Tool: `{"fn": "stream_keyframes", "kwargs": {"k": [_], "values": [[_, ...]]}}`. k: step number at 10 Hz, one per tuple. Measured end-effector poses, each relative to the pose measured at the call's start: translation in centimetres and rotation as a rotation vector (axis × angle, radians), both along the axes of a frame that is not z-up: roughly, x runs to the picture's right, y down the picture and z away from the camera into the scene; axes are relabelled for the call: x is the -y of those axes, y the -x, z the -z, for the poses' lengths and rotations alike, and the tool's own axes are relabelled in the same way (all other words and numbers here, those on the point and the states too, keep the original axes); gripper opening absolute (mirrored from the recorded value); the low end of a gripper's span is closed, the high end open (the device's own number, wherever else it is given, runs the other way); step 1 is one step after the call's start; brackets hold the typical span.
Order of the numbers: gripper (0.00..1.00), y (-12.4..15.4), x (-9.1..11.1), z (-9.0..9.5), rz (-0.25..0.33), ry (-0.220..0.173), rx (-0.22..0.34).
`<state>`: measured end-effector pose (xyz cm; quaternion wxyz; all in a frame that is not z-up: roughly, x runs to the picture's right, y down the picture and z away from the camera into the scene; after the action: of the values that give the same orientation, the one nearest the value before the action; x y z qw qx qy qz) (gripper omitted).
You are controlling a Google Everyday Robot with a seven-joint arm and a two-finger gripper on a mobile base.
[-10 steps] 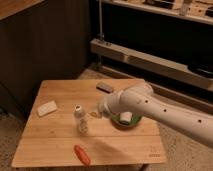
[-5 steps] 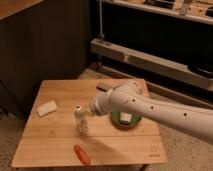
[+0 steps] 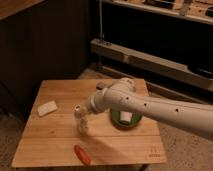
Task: Knock the bottle over
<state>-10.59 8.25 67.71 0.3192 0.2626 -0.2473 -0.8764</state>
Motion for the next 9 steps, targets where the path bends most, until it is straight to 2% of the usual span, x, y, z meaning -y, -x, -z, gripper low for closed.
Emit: {"fn": "stream_keyframes", "kwargs": {"k": [9], "values": [[0.15,1.9,0.9,-0.6,0.001,-0.002,-0.02]]}}
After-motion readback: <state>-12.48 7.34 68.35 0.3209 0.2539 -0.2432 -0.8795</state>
